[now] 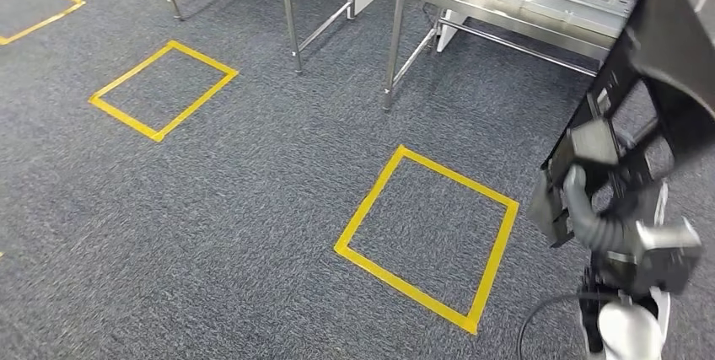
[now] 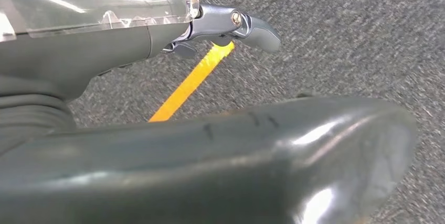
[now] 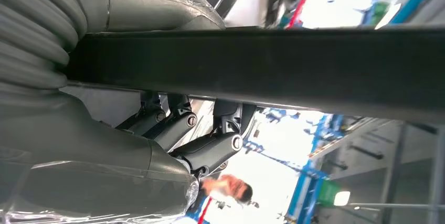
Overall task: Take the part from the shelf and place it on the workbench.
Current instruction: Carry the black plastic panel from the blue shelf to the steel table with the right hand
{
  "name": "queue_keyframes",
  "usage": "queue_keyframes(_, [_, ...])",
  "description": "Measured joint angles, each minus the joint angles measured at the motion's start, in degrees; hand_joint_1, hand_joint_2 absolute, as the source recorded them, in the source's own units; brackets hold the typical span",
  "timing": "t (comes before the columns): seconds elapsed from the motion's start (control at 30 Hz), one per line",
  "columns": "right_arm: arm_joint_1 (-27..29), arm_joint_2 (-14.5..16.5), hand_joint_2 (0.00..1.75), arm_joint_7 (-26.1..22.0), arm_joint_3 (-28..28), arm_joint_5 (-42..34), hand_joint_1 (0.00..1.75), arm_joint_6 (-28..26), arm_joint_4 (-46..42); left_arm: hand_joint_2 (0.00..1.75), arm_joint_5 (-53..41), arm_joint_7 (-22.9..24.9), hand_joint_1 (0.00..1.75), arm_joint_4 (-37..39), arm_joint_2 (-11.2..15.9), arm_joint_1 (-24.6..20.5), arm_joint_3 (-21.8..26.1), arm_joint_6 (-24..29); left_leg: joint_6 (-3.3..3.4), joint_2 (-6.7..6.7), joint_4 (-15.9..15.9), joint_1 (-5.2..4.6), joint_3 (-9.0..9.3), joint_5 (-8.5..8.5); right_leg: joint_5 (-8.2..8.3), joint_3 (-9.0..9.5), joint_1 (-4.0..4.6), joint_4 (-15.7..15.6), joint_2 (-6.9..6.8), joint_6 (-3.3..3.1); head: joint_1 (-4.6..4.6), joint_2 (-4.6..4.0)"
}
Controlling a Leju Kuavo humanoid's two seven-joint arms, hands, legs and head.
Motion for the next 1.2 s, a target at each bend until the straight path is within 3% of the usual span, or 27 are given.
queue_keyframes(0.07, [-7.11,-2.18,1.75,3.69,1.70,2.49,1.75,-0.90,3.80,0.00,0.07,-0.11,0.00,0.00,-0.37,-0.18,0.56,0.38,-0.36,0.83,0.04,-0.02,0.73,-0.55,4.17,3.75,-0.22,-7.54,-0.25,0.10,0.00,0.00])
queue_keyframes(0.1, [-11.03,-3.18,1.75,5.20,2.75,3.64,1.75,-1.37,6.05,0.00,0.12,-0.21,0.00,0.00,-0.55,-0.35,0.87,0.59,-0.61,1.17,0.10,-0.11,0.95,-0.86,5.19,5.57,-0.12,-11.12,-0.34,-0.03,0.00,0.00])
queue_keyframes(0.17, [-18.00,-4.64,1.75,7.39,4.75,5.11,1.75,-2.02,10.21,0.00,0.35,-0.41,0.00,0.00,-0.78,-0.69,1.51,0.90,-1.16,1.54,0.03,-0.26,1.13,-1.37,4.77,7.19,0.23,-14.18,-0.41,-0.66,0.00,0.00])
queue_keyframes(0.27, [-26.51,-6.03,1.75,9.37,7.40,6.43,1.75,-2.38,15.33,0.00,0.93,-0.43,0.00,-0.06,-1.27,-0.92,2.35,1.58,-2.09,1.58,0.16,-0.28,2.04,-2.24,3.64,8.36,0.17,-14.62,-0.22,-1.86,-0.02,0.00])
queue_keyframes(0.3, [-29.20,-6.25,1.75,9.77,8.28,6.80,1.75,-2.43,17.01,0.00,1.10,-0.40,0.00,-0.09,-1.48,-0.94,2.68,1.94,-2.37,1.34,1.69,-0.22,1.60,-2.62,3.24,9.15,0.03,-14.81,-0.19,-2.26,-0.05,0.00])
queue_keyframes(0.33, [-31.71,-6.34,1.75,10.10,9.23,7.16,1.75,-2.47,18.72,0.00,1.29,-0.38,0.00,-0.11,-1.63,-0.93,3.02,2.37,-2.62,1.01,4.57,-0.13,0.08,-3.22,2.74,10.02,-0.12,-14.98,-0.20,-2.63,-0.07,0.00])
queue_keyframes(0.37, [-33.90,-6.33,1.75,10.28,10.22,7.46,1.75,-2.50,20.38,0.00,1.45,-0.38,0.00,-0.11,-1.78,-0.86,3.36,2.72,-2.82,0.65,8.79,-0.04,-2.66,-3.88,2.09,10.78,-0.07,-15.03,-0.21,-2.92,-0.08,0.00])
queue_keyframes(0.43, [-37.15,-6.26,1.75,10.60,12.30,7.91,1.75,-2.45,23.40,0.00,1.78,-0.34,0.00,-0.11,-2.03,-0.46,4.02,3.44,-3.06,0.38,17.21,0.03,-9.69,-4.63,0.58,12.34,0.05,-15.04,-0.05,-3.20,-0.08,0.00])
queue_keyframes(0.47, [-38.39,-6.16,1.75,10.84,13.35,8.10,1.75,-2.41,24.87,0.00,1.87,-0.32,0.00,-0.11,-2.19,-0.18,4.31,3.71,-3.07,0.35,19.17,0.02,-12.49,-3.52,-0.32,13.34,0.09,-15.05,0.10,-3.22,-0.09,0.00])
queue_keyframes(0.5, [-39.64,-6.03,1.75,11.13,14.34,8.22,1.75,-2.37,26.38,0.00,1.92,-0.30,0.00,-0.11,-2.37,0.08,4.58,3.96,-2.96,0.34,18.53,-0.02,-14.16,-0.92,-1.32,14.53,0.09,-15.07,0.26,-3.19,-0.09,0.00])
queue_keyframes(0.57, [-42.07,-5.66,1.75,11.64,16.12,8.30,1.75,-2.33,29.31,0.00,1.95,-0.31,0.00,-0.10,-2.59,0.49,5.08,4.27,-2.38,0.26,11.62,-0.29,-14.37,6.72,-3.52,17.24,0.00,-15.29,0.47,-2.96,-0.08,0.00])
queue_keyframes(0.6, [-43.17,-5.48,1.75,11.75,16.83,8.20,1.75,-2.32,30.67,0.00,1.96,-0.32,0.00,-0.05,-2.64,0.71,5.36,4.41,-1.99,0.18,8.53,-0.57,-13.73,9.46,-4.45,18.41,-0.01,-15.69,0.52,-2.72,-0.08,0.00])
queue_keyframes(0.63, [-44.14,-5.33,1.75,11.77,17.47,7.90,1.75,-2.19,31.95,0.00,1.96,-0.42,0.00,0.01,-2.72,0.83,5.64,4.55,-1.50,0.17,6.27,-0.83,-12.96,10.67,-5.05,19.39,-0.02,-16.41,0.57,-2.30,-0.06,0.00])
queue_keyframes(0.67, [-44.88,-5.20,1.75,11.72,18.02,7.42,1.75,-1.91,33.08,0.00,1.96,-0.50,0.00,0.06,-2.77,0.88,5.90,4.67,-1.00,0.17,5.28,-1.17,-12.21,10.36,-5.33,20.34,-0.04,-17.44,0.57,-1.84,-0.04,0.00])
queue_keyframes(0.73, [-45.82,-5.11,1.75,11.50,18.88,6.22,1.75,-1.21,34.56,0.00,1.94,-0.71,0.00,0.10,-2.89,0.76,6.29,4.79,0.01,0.41,2.96,-1.35,-10.00,8.07,-4.30,21.55,-0.02,-18.50,0.56,-0.92,-0.02,0.00])
queue_keyframes(0.77, [-46.01,-5.09,1.75,11.36,19.20,5.77,1.75,-0.93,35.00,0.00,1.93,-0.75,0.00,0.10,-2.95,0.72,6.44,4.80,0.31,0.39,1.37,-1.29,-8.45,7.05,-3.04,21.25,-0.03,-17.25,0.45,-0.73,0.01,0.00])
queue_keyframes(0.8, [-46.12,-5.07,1.75,11.24,19.51,5.44,1.75,-0.79,35.42,0.00,1.91,-0.80,0.00,0.09,-3.05,0.75,6.59,4.80,0.53,0.30,-0.38,-1.11,-6.65,6.23,-1.44,19.81,0.03,-14.36,0.39,-0.77,0.02,0.00])
queue_keyframes(0.87, [-45.89,-5.05,1.75,11.10,20.12,4.88,1.75,-0.63,36.66,0.00,1.85,-0.87,0.00,0.10,-3.30,0.89,6.88,4.75,0.59,0.01,-3.54,-0.88,-2.75,5.19,-0.03,14.49,0.27,-6.36,0.34,-1.44,0.09,0.00])
queue_keyframes(0.9, [-45.46,-5.04,1.75,11.09,20.41,4.54,1.75,-0.55,37.33,0.00,1.81,-0.86,0.00,0.11,-3.39,1.01,7.00,4.70,0.59,-0.08,-4.88,-0.88,-0.68,4.61,-1.23,11.47,0.46,-3.30,0.37,-1.77,0.09,0.00])
queue_keyframes(0.93, [-44.96,-5.04,1.75,11.08,20.66,4.18,1.75,-0.46,37.90,0.00,1.76,-0.85,0.00,0.13,-3.47,1.18,7.11,4.61,0.52,-0.18,-6.06,-0.87,1.41,3.92,-3.52,8.75,0.60,-1.72,0.39,-1.89,0.11,0.00])
queue_keyframes(1.0, [-44.18,-5.08,1.75,11.06,21.03,3.79,1.75,-0.51,38.51,0.00,1.52,-0.84,0.00,0.13,-3.56,1.55,7.24,4.22,0.28,-0.41,-7.85,-0.90,5.53,2.19,-7.88,4.51,0.64,-2.95,0.39,-1.49,0.11,0.00])
queue_keyframes(1.03, [-43.93,-5.18,1.75,11.02,21.17,3.83,1.75,-0.72,38.63,0.00,1.28,-0.84,0.00,0.13,-3.58,1.67,7.29,3.92,0.12,-0.48,-8.38,-0.91,7.48,1.13,-7.76,3.08,0.52,-5.38,0.32,-1.15,0.11,0.00])
queue_keyframes(1.07, [-43.63,-5.37,1.75,10.99,21.25,3.95,1.75,-0.98,38.67,0.00,0.98,-0.84,0.00,0.13,-3.58,1.78,7.32,3.56,-0.05,-0.48,-8.70,-0.90,9.29,-0.13,-4.58,2.04,0.30,-8.90,0.05,-0.80,0.11,0.00])
queue_keyframes(1.1, [-43.19,-5.60,1.75,10.96,21.29,3.97,1.75,-1.18,38.73,0.00,0.69,-0.84,0.00,0.16,-3.57,1.93,7.35,3.20,-0.23,-0.38,-8.77,-0.94,10.98,-1.50,1.93,1.32,0.21,-12.92,-0.92,-0.66,0.11,0.00])
queue_keyframes(1.13, [-42.73,-5.90,1.75,10.93,21.31,3.74,1.75,-1.21,38.78,0.00,0.40,-0.86,0.00,0.21,-3.56,2.09,7.36,2.86,-0.51,-0.33,-8.49,-0.99,12.24,-2.79,7.57,0.98,0.32,-15.87,-1.98,-0.93,0.17,0.00])
queue_keyframes(1.17, [-42.27,-6.24,1.75,10.91,21.30,3.35,1.75,-1.06,38.67,0.00,0.18,-0.88,0.00,0.25,-3.54,2.15,7.37,2.56,-0.89,-0.18,-8.15,-1.02,13.08,-3.94,12.21,0.71,0.69,-17.49,-2.57,-1.41,0.12,0.00])
queue_keyframes(1.2, [-41.95,-6.54,1.75,10.85,21.26,2.92,1.75,-0.84,38.38,0.00,0.02,-0.97,0.00,0.28,-3.51,2.10,7.38,2.32,-1.26,0.07,-7.68,-1.00,13.69,-4.77,14.21,0.51,1.06,-17.67,-2.92,-2.08,0.12,0.00])
